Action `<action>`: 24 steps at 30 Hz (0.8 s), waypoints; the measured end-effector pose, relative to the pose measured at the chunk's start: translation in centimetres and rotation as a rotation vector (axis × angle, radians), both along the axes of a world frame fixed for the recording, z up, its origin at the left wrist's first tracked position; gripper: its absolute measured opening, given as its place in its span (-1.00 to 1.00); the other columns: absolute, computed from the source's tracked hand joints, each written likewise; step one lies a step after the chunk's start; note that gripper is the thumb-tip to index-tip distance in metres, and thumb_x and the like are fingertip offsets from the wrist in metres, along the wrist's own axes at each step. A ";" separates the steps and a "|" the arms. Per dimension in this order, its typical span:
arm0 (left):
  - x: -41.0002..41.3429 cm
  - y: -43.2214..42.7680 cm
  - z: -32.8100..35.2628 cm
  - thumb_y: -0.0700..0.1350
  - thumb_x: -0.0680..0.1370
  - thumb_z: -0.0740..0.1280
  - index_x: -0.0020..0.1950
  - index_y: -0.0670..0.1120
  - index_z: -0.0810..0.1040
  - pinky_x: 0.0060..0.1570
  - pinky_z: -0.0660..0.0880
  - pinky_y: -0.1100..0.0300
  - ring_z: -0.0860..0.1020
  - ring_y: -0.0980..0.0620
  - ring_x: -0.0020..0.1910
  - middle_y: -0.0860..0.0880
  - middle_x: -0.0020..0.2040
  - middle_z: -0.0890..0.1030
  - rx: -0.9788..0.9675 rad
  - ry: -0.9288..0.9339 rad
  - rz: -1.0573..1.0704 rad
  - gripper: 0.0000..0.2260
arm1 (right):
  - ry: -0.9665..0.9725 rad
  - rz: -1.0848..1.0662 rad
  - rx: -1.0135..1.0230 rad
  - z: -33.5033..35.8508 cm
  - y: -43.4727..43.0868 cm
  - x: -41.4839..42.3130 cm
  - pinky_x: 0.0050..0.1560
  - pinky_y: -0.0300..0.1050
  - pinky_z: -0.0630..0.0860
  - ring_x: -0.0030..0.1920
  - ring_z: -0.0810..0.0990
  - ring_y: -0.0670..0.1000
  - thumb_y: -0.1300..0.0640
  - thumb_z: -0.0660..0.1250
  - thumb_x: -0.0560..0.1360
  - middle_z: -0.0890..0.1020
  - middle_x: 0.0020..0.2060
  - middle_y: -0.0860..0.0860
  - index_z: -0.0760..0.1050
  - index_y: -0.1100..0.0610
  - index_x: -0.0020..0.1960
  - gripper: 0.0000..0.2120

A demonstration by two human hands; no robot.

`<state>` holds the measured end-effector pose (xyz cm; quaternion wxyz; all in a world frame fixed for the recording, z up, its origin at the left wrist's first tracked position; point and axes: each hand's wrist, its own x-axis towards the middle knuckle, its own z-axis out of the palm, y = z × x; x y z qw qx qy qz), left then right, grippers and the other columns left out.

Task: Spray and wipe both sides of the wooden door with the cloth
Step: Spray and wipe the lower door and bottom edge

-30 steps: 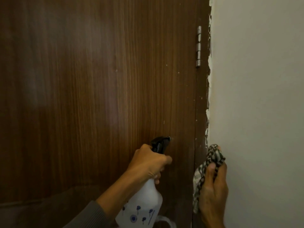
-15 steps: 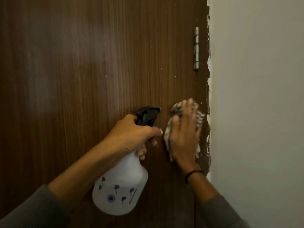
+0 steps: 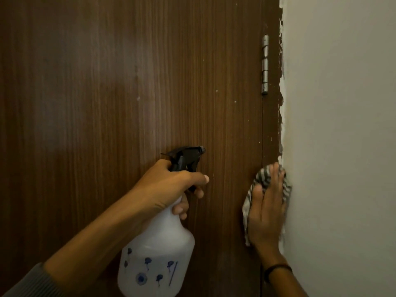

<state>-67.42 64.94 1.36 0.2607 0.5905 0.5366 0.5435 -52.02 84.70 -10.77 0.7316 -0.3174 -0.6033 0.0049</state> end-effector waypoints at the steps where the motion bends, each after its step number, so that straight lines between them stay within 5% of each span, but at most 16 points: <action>1: 0.0 -0.1 0.0 -0.16 0.56 0.44 0.09 -0.26 0.55 -0.50 0.49 0.17 0.36 0.07 -0.63 -0.13 -0.19 0.70 0.001 -0.002 -0.007 -0.79 | -0.009 -0.012 -0.021 -2.1 -0.1 0.1 0.57 -0.27 -0.18 0.63 0.00 -0.10 -0.07 -0.03 0.69 0.10 0.63 -0.06 -0.01 -0.03 0.65 -0.45; 6: 0.2 -0.7 0.1 -0.18 0.56 0.43 0.02 -0.25 0.57 -0.51 0.48 0.18 0.35 0.08 -0.63 -0.13 -0.23 0.67 -0.012 -0.016 -0.034 -0.85 | 0.137 0.032 -0.176 -5.1 -1.8 -1.3 0.61 -0.03 -0.13 0.62 -0.07 -0.16 -0.21 -0.08 0.65 -0.03 0.60 -0.28 -0.11 -0.26 0.59 -0.47; 9: 0.3 -0.8 0.2 -0.18 0.57 0.42 0.01 -0.24 0.56 -0.49 0.47 0.17 0.34 0.09 -0.64 -0.15 -0.22 0.66 -0.025 -0.012 -0.035 -0.86 | 0.250 0.046 -0.245 -2.7 -4.0 -3.6 0.59 0.26 -0.06 0.63 -0.08 -0.09 -0.21 -0.07 0.64 -0.02 0.63 -0.16 -0.10 -0.20 0.62 -0.43; 17: 0.2 -0.8 0.2 -0.16 0.56 0.43 -0.05 -0.26 0.57 -0.48 0.47 0.17 0.33 0.07 -0.64 -0.14 -0.24 0.66 -0.028 0.009 -0.014 -0.84 | -0.393 0.046 0.154 -5.5 -7.7 -5.8 0.51 0.04 0.04 0.63 -0.05 -0.06 -0.10 0.04 0.64 -0.04 0.63 -0.21 -0.14 -0.19 0.64 -0.37; 20: 0.0 -0.8 0.1 -0.16 0.56 0.43 -0.01 -0.24 0.57 -0.49 0.47 0.18 0.34 0.09 -0.64 -0.12 -0.24 0.66 -0.039 0.015 -0.020 -0.85 | -0.169 0.075 0.027 -6.1 -5.1 -3.2 0.54 0.11 0.05 0.63 -0.01 -0.05 -0.07 0.06 0.64 0.01 0.63 -0.22 -0.10 -0.23 0.63 -0.38; 24: -0.1 -0.6 -0.1 -0.16 0.56 0.43 0.02 -0.25 0.56 -0.51 0.48 0.19 0.35 0.10 -0.64 -0.12 -0.24 0.67 -0.019 0.016 -0.033 -0.84 | 0.071 0.116 -0.125 -6.9 -3.3 -1.5 0.59 0.14 -0.02 0.62 -0.03 -0.13 -0.22 -0.05 0.63 -0.05 0.53 -0.49 -0.14 -0.47 0.53 -0.48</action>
